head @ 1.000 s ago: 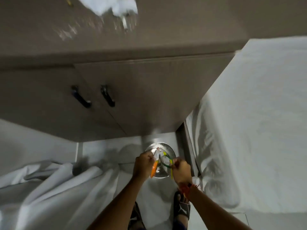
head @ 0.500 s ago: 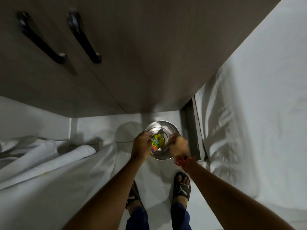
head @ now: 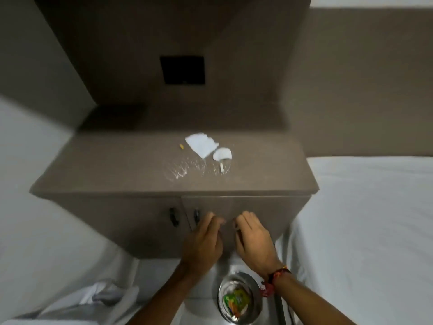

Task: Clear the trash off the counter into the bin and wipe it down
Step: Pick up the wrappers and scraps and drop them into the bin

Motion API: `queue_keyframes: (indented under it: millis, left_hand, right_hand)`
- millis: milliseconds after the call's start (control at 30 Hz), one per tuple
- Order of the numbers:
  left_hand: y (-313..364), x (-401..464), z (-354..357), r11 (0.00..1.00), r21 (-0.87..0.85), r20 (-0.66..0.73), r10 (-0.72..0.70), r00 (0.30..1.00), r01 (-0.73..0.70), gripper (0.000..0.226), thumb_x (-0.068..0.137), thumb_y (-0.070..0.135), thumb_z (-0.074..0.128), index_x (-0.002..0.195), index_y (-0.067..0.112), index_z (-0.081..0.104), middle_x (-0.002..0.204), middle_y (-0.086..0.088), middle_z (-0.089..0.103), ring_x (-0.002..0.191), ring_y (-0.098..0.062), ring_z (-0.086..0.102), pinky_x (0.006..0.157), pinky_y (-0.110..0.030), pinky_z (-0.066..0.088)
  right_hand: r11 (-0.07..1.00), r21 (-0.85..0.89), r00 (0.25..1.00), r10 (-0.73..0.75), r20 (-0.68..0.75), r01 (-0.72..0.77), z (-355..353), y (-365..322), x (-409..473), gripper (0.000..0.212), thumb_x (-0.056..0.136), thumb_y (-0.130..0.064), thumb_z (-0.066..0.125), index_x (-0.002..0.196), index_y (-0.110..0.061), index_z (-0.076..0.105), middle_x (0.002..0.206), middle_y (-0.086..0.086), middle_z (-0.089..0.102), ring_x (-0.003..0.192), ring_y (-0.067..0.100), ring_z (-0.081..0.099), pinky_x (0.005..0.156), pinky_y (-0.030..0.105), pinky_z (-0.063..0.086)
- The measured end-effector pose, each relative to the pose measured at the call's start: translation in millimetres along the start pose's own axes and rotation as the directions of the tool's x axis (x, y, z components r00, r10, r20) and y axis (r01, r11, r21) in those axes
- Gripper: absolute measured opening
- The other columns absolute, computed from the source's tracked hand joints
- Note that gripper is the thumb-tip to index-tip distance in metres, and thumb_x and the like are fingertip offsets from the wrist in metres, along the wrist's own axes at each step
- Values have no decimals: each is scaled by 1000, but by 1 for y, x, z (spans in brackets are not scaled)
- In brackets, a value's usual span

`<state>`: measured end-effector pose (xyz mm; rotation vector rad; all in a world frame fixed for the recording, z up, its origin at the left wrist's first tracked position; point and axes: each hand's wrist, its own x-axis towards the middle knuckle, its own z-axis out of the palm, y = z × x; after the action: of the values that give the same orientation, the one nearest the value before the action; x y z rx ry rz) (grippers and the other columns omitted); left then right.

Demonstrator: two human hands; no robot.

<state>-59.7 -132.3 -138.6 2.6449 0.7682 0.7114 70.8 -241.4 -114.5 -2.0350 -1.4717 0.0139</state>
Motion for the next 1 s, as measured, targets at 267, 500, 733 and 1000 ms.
queue_keyframes:
  millis: [267,500,733,1000]
  left_hand:
    - [-1,176,-104,988,123,-112,-83,990,97,24,94,15,54,115,20,63,113,-1,63,106,-22,54,87,-39,52]
    - [-39,235,-74,926,371,101,-120,988,74,37,91,33,66,126,25,63,124,-7,66,115,-25,54,94,-41,47]
    - [-53,233,-50,892,450,88,-98,991,48,27,87,14,70,114,20,71,110,-7,71,105,-25,58,90,-38,51]
    - [-34,219,-68,940,315,-60,-115,991,129,25,92,18,64,116,17,69,110,-2,71,101,-20,58,86,-34,52]
  right_hand:
    - [996,-69,994,42,-104,-49,-68,-31,150,10,88,-8,58,98,-12,59,99,4,56,96,23,51,75,37,49]
    - [907,-250,939,341,-35,-339,-48,-20,208,31,88,-42,66,101,-14,69,97,8,65,97,27,61,74,41,59]
    - [913,-331,968,253,3,-238,-24,-6,210,26,94,-38,62,105,-15,69,98,6,64,97,25,61,73,44,60]
    - [934,-219,959,273,-77,-283,-46,-6,200,23,92,-35,64,91,-13,70,89,5,66,92,23,60,67,37,58]
